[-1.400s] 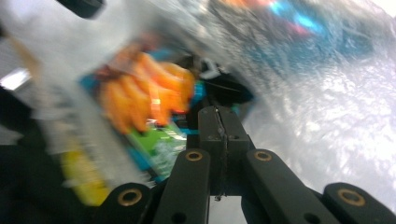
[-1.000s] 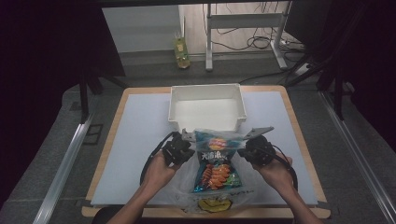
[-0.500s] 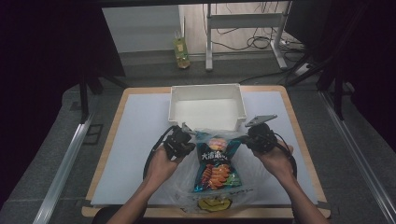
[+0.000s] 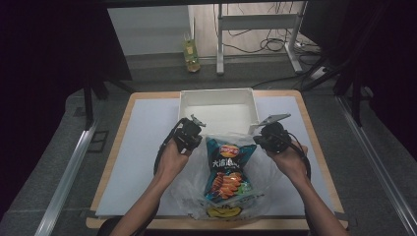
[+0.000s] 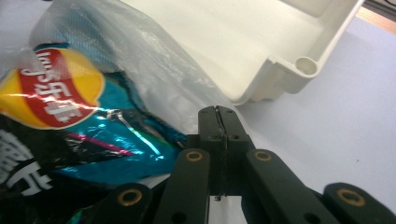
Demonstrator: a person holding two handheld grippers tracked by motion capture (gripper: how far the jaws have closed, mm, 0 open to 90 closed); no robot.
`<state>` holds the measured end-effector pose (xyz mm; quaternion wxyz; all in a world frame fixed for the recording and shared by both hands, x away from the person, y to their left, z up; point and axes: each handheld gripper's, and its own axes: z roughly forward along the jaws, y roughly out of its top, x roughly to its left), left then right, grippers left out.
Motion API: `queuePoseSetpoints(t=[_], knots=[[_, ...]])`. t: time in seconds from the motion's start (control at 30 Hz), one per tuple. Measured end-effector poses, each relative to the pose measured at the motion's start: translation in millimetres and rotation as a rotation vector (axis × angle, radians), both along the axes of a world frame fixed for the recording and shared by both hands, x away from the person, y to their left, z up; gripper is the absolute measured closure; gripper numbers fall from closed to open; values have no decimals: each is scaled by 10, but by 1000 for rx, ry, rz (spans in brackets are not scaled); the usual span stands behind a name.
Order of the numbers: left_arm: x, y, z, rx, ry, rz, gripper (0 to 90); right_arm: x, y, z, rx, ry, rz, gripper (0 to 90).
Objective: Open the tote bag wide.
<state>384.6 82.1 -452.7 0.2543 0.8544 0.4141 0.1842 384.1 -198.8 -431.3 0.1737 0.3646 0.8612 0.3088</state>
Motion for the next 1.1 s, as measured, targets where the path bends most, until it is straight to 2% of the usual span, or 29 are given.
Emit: queuePoseSetpoints(t=[0.2, 0.5, 0.9, 1.1], knots=[[112, 23, -27, 2, -1, 27, 893, 90, -42, -46, 8, 15, -3, 894], [286, -5, -203, 24, 32, 54, 893, 247, -78, -220, 25, 47, -19, 894], [330, -55, -437, 40, 80, 48, 893, 309, -162, -490, 78, 111, -38, 893], [257, -32, -506, 36, 89, 32, 893, 251, -219, -603, 107, 125, -37, 893]])
